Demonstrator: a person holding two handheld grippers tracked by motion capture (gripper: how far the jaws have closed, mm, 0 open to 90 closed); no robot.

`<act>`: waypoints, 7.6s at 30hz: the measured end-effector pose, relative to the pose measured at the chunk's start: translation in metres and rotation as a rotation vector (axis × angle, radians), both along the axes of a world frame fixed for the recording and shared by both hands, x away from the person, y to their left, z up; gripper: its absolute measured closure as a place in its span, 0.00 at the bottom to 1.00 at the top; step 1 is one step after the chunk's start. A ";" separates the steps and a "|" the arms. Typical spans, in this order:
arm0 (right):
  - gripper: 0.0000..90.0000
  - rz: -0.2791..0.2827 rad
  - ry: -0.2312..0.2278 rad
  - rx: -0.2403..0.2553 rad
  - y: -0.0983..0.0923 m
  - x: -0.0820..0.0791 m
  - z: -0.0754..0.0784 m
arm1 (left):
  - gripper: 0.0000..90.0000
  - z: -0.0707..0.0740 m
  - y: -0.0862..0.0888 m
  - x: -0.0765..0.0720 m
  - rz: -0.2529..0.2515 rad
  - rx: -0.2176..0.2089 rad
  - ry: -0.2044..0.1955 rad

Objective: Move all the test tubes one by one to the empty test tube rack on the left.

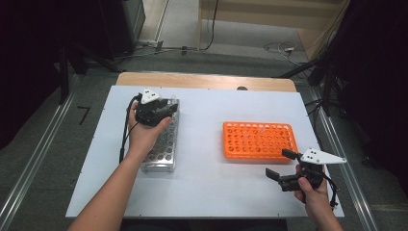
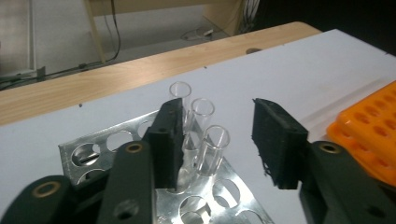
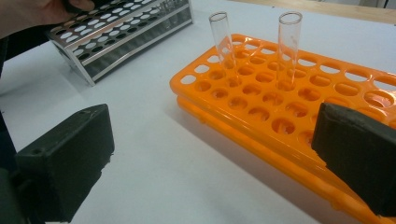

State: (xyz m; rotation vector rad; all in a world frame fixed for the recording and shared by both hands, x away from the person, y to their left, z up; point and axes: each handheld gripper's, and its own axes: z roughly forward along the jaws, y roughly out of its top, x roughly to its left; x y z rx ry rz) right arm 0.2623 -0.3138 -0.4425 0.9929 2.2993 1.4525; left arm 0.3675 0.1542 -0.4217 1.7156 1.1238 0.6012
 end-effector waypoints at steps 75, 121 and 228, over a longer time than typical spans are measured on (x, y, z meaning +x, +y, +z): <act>0.81 -0.322 0.075 -0.093 0.051 0.086 -0.028 | 0.00 -0.012 0.014 -0.130 -0.172 -0.171 -0.063; 0.82 -0.106 -0.131 0.049 0.060 0.028 0.057 | 0.00 -0.002 -0.002 -0.138 -0.237 -0.153 -0.090; 0.00 0.131 -0.044 -0.020 0.073 -0.005 0.019 | 0.84 0.026 -0.033 -0.104 -0.279 -0.128 -0.118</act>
